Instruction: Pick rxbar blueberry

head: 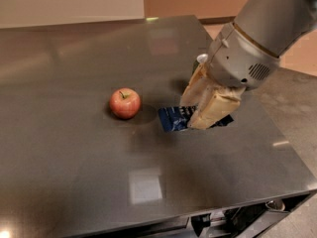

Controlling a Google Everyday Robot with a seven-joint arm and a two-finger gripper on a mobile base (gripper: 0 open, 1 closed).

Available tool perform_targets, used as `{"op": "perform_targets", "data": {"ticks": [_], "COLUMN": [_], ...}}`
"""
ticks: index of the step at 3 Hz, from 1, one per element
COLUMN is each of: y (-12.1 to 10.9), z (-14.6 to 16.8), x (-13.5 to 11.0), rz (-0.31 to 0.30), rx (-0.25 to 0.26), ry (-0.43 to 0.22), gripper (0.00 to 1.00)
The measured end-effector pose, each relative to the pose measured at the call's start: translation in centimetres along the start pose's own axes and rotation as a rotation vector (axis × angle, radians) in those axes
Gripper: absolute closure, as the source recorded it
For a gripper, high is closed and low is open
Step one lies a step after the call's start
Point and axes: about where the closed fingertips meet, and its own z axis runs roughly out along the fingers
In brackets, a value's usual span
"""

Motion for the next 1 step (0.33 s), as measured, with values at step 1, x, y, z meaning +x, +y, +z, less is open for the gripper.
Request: {"op": "perform_targets", "data": {"ticks": [1], "y": [0.0], "z": [0.0], "x": [0.0], "rz": [0.0], "rx": [0.0], "ry": [0.0], "gripper": [1.0]}}
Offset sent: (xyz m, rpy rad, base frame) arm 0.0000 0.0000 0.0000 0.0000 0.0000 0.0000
